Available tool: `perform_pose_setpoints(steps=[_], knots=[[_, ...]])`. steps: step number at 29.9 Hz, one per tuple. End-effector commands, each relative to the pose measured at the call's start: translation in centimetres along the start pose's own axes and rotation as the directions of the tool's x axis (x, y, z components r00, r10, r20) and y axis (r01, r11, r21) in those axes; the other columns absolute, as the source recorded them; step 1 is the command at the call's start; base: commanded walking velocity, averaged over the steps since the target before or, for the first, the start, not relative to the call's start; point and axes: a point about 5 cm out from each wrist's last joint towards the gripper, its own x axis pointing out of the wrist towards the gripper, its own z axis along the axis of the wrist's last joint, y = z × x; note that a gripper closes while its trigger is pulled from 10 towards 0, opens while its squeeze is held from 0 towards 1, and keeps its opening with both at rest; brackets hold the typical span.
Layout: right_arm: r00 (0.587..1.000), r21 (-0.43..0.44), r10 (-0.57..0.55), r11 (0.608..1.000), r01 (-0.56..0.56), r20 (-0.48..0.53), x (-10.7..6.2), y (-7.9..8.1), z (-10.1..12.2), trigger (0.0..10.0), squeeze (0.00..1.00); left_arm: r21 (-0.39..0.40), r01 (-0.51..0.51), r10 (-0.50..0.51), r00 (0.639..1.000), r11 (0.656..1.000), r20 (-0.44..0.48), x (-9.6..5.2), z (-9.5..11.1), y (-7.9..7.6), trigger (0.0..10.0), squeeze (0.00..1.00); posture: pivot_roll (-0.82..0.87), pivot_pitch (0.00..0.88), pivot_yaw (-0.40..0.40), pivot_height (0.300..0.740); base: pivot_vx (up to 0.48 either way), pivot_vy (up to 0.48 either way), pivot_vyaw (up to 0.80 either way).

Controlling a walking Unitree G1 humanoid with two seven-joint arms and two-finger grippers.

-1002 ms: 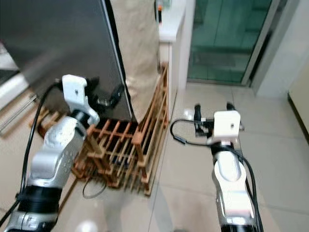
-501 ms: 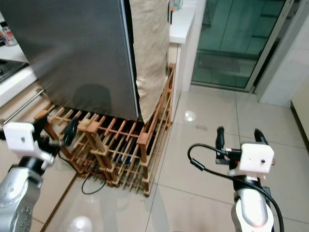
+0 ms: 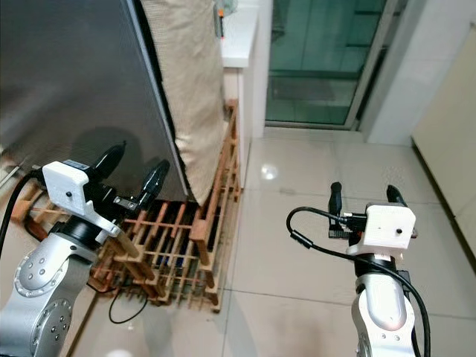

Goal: Restocking fridge

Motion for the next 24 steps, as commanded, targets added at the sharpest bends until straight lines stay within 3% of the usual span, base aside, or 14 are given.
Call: perform_pose_setpoints(steps=[1, 9, 15, 20, 24], knots=[[1.000, -0.021, -0.006, 1.000, 0.006, -0.019, -0.1, -0.4, -0.3, 10.0, 0.00, -0.001, 0.019, -0.019, 0.999, 1.000, 0.035, 0.6, 0.7, -0.2, 10.0, 0.00, -0.16, 0.010, 0.059, 0.740, 0.480, 0.000, 0.00], [1.000, -0.026, 0.005, 1.000, -0.006, -0.009, 0.4, -0.2, -0.1, 10.0, 0.00, -0.052, -0.050, 0.052, 0.998, 0.997, 0.038, 1.8, 0.9, 1.0, 10.0, 0.00, -0.16, 0.012, 0.061, 0.740, 0.042, 0.000, 0.00], [1.000, -0.027, 0.008, 1.000, -0.008, -0.015, 0.6, 0.1, -0.3, 10.0, 0.00, -0.143, -0.122, 0.126, 0.992, 0.982, 0.017, 2.5, 0.7, 2.2, 10.0, 0.00, -0.16, 0.012, 0.066, 0.740, 0.000, 0.000, 0.00], [1.000, -0.021, 0.012, 1.000, -0.012, -0.015, 0.7, 0.3, -0.3, 10.0, 0.00, -0.153, -0.077, 0.067, 0.995, 0.985, -0.071, 3.7, -0.3, 1.2, 10.0, 0.00, -0.16, 0.014, 0.066, 0.740, 0.000, 0.000, 0.00], [1.000, -0.013, 0.011, 1.000, -0.011, -0.008, 1.4, 0.5, -0.2, 10.0, 0.00, -0.146, 0.019, -0.039, 0.991, 0.989, -0.131, 6.0, -0.6, -0.9, 10.0, 0.00, -0.16, 0.015, 0.065, 0.740, 0.000, 0.000, 0.00]])
